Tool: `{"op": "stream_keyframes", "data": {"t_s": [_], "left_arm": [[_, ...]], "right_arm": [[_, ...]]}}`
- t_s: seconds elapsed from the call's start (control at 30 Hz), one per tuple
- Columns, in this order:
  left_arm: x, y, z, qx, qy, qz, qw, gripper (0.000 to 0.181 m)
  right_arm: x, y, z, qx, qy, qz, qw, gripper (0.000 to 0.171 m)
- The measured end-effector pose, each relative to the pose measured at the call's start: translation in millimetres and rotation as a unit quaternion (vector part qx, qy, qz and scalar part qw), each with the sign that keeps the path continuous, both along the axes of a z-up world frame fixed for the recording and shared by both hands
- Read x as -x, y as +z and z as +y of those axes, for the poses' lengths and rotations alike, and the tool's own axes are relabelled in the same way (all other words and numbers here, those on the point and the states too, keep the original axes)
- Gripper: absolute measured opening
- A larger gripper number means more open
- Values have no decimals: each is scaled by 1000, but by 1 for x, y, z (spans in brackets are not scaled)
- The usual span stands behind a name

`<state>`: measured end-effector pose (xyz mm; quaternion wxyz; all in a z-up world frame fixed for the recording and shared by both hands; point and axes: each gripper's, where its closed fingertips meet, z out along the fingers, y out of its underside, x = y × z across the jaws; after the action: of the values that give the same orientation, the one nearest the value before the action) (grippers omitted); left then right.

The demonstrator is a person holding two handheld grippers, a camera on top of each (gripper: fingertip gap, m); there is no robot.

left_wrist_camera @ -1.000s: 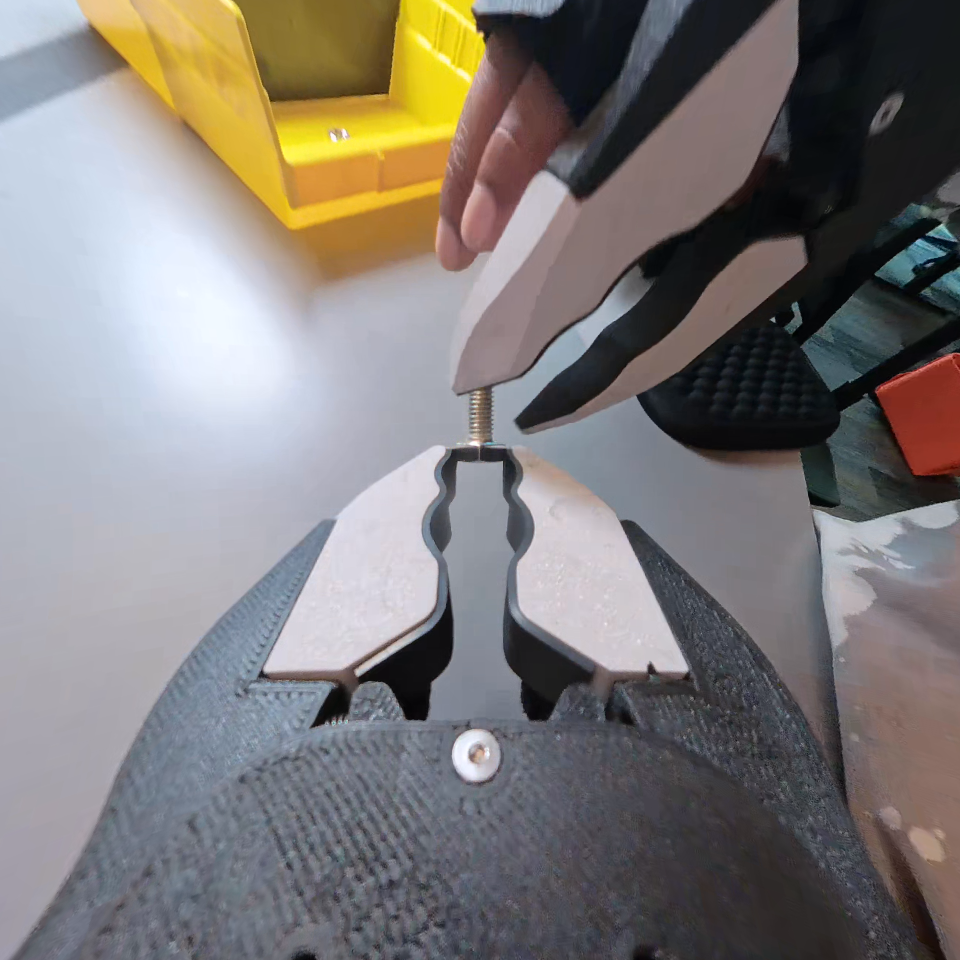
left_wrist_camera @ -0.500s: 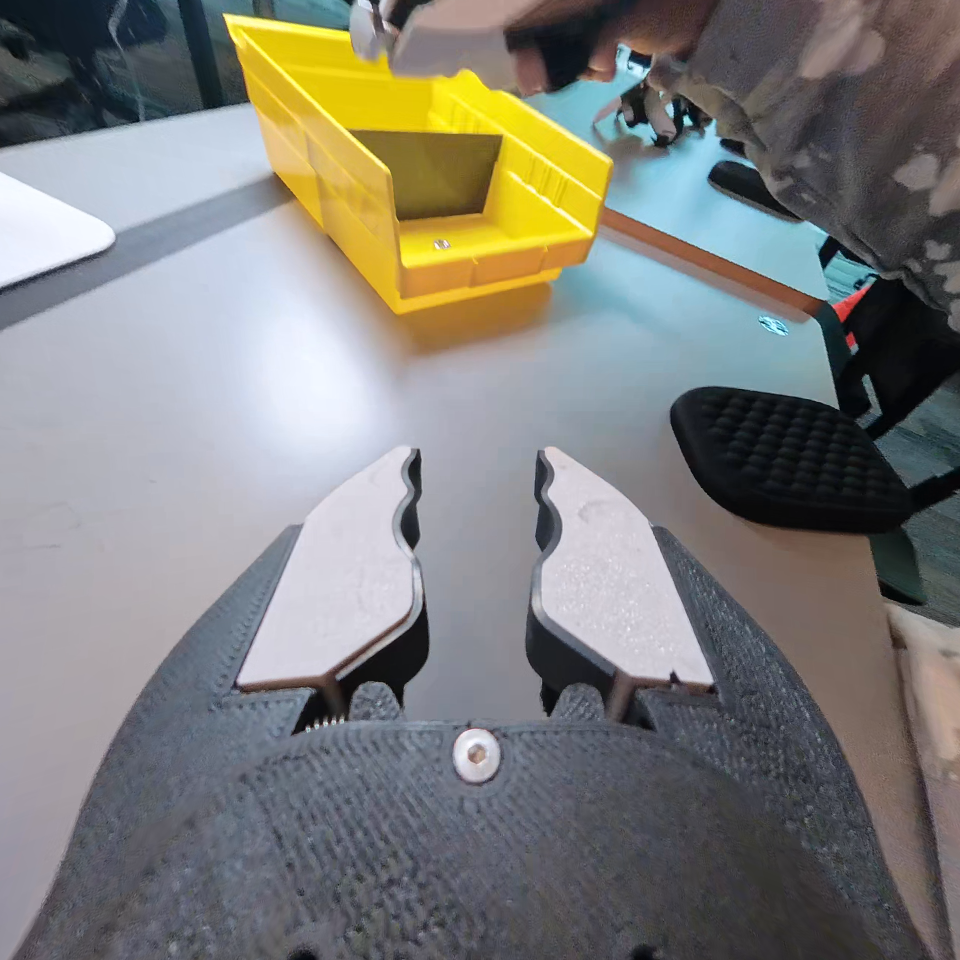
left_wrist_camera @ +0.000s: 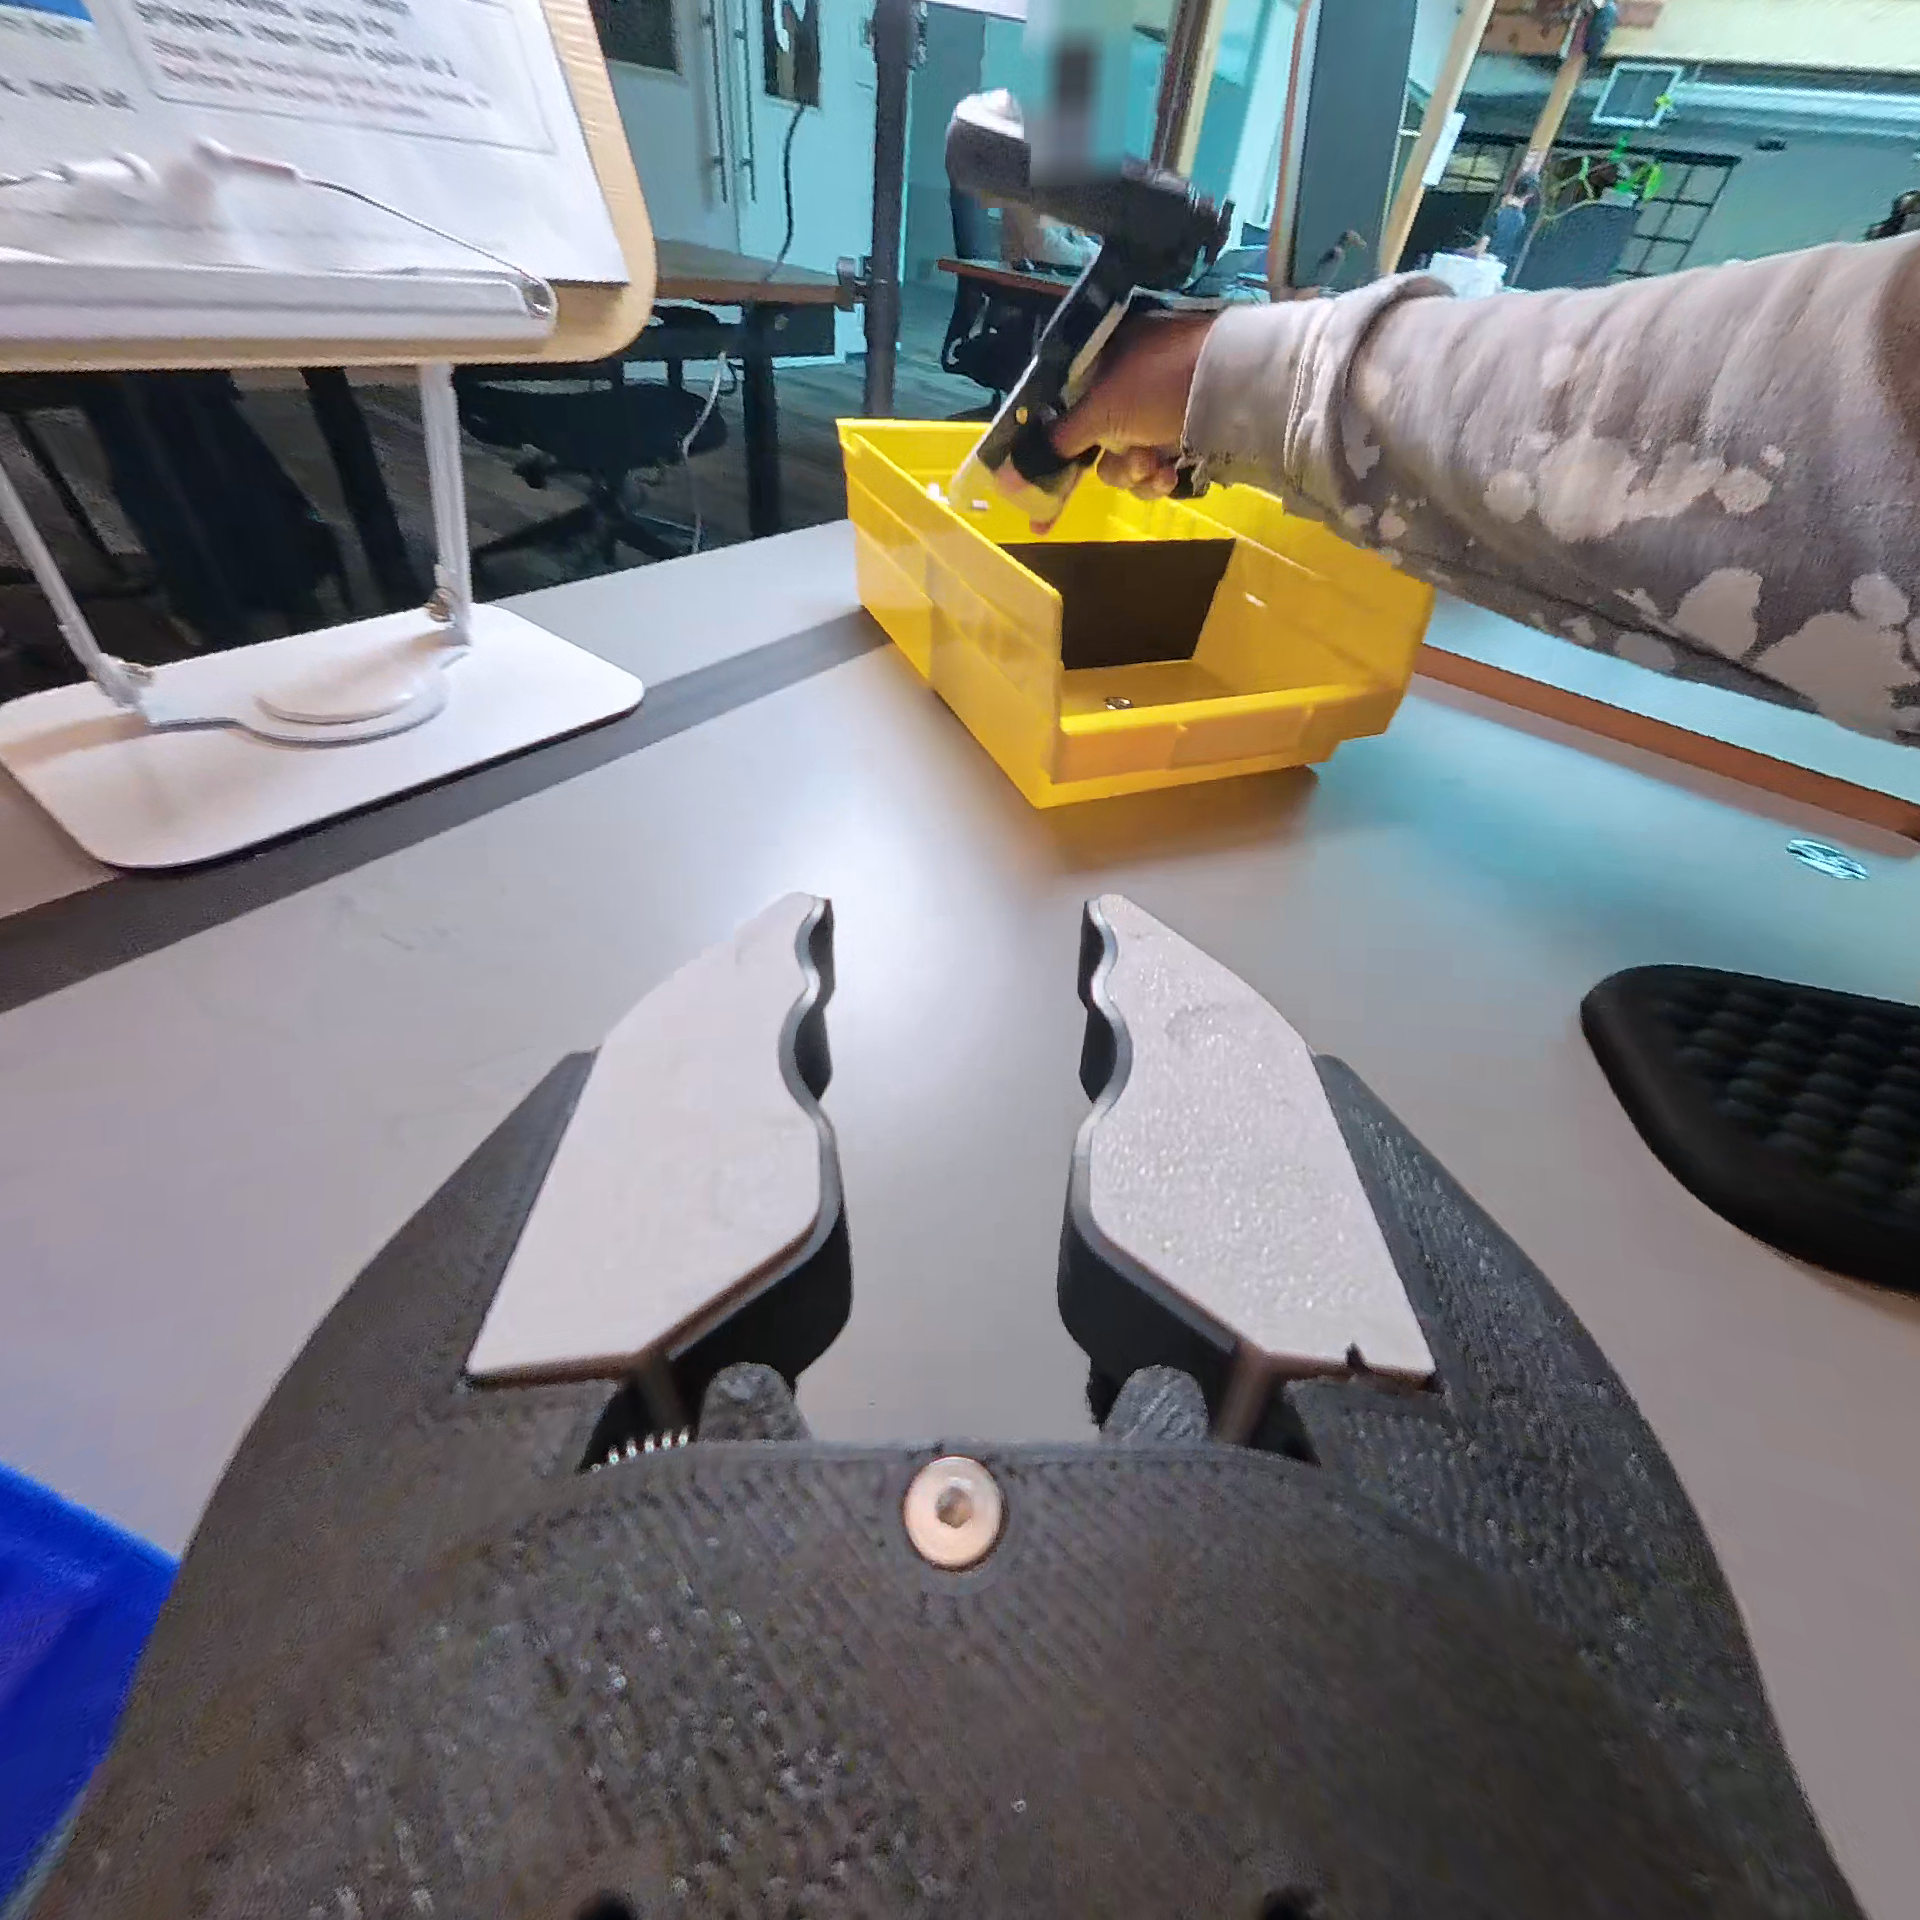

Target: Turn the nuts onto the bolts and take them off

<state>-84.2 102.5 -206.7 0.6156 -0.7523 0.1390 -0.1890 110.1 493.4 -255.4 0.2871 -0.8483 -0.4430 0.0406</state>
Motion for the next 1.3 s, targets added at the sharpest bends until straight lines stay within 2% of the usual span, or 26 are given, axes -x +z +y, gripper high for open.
{"op": "stream_keyframes", "data": {"t_s": [0.23, 0.47, 0.63, 0.77, 0.87, 1.0, 1.07, 1.17, 1.3], "left_arm": [[8, -12, 6, 12, 8, 5, 1000, 45], [6, -18, 7, 20, 3, 8, 1000, 44], [3, -18, 6, 19, 0, 10, 1000, 45], [9, -11, 6, 9, 9, 8, 1000, 45], [17, -2, 6, -5, 21, 14, 1000, 45], [36, 9, 8, -14, 41, 11, 999, 44], [48, 16, 9, -18, 56, 13, 998, 44], [74, 30, 11, -23, 83, 24, 996, 44], [120, 53, 13, 2, 117, 24, 993, 43]], "right_arm": [[0, -52, 18, 90, -78, -52, 992, 10], [-17, -64, 17, 121, -119, -83, 982, 10], [-20, -43, 14, 101, -108, -71, 986, 20], [-7, 15, 2, 28, -80, 8, 996, 22], [17, 74, -34, -48, -36, 141, 988, 22], [36, 125, -126, -109, 24, 297, 948, 22], [42, 129, -179, -112, 47, 347, 930, 22], [49, 115, -249, -112, 74, 391, 910, 23], [61, 79, -310, -106, 106, 410, 900, 27]]}}
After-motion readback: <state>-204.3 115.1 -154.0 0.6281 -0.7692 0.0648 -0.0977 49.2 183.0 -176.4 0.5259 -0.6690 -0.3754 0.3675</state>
